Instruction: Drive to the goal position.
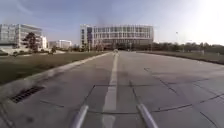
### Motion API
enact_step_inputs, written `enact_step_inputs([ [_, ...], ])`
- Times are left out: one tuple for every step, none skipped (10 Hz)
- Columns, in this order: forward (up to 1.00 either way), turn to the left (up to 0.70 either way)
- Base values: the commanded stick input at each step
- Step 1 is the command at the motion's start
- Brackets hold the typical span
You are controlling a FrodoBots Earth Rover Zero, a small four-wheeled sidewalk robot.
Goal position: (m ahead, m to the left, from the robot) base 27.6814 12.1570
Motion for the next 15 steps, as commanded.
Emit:
enact_step_inputs([
  [0.0,-0.7],
  [0.41,-0.37],
  [0.7,-0.14],
  [0.7,0.0],
  [0.7,0.0],
  [0.7,0.0],
  [0.7,0.0],
  [0.7,0.0],
  [0.7,0.0],
  [0.7,0.0],
  [0.7,0.0],
  [0.7,0.0],
  [0.7,0.0],
  [0.7,0.0],
  [0.7,0.0],
])
